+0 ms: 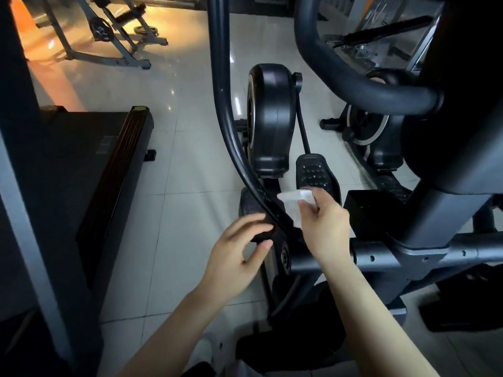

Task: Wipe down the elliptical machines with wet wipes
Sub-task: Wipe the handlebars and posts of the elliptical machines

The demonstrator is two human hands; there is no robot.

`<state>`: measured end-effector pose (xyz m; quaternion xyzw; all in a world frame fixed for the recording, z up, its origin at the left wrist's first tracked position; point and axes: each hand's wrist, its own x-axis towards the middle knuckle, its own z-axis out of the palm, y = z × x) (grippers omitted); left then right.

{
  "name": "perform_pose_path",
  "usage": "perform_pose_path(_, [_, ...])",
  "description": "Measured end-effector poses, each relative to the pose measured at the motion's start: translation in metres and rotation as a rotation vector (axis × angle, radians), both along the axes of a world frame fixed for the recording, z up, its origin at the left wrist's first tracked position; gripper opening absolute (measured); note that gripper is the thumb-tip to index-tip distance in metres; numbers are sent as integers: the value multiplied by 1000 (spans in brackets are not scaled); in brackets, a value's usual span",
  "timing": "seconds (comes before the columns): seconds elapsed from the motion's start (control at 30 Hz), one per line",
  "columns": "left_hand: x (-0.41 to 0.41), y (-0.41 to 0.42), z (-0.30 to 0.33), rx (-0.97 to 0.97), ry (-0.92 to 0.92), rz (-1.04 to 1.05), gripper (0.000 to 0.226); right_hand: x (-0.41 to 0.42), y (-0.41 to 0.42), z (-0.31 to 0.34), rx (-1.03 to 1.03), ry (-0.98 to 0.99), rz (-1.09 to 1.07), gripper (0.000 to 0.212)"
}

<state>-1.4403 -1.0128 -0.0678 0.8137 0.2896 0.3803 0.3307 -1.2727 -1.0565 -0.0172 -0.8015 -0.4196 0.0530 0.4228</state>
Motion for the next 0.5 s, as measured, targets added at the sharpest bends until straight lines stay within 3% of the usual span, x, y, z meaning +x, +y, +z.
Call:
perform_pose_path(0.07, [-5, 9, -7, 12, 19, 87, 31, -3, -1, -6, -104, -482, -70, 27])
perform_pose_path(0.13, [-8, 23, -15, 59, 75, 93, 30, -18, 3, -21, -369, -685, -62, 12])
perform_pose_path(0.17, [-8, 31, -18, 77, 92, 79, 31, -27, 5, -32, -447, -691, -82, 10])
perform_pose_path(0.2, [-7, 39, -20, 89, 94, 66, 31, -35, 6, -43, -493, -660, -107, 25])
perform_pose_path(0.27, [-3, 58, -21, 96, 67, 46, 30, -45, 9, -57, -553, -611, -155, 35])
perform_pose_path(0.4, [3, 102, -21, 138, -6, 18, 26, -72, 35, -75, -486, -565, -278, 49])
perform_pose_path(0.5, [-2, 140, -18, 200, -15, -50, 25, -94, 81, -81, -386, -518, -247, 51])
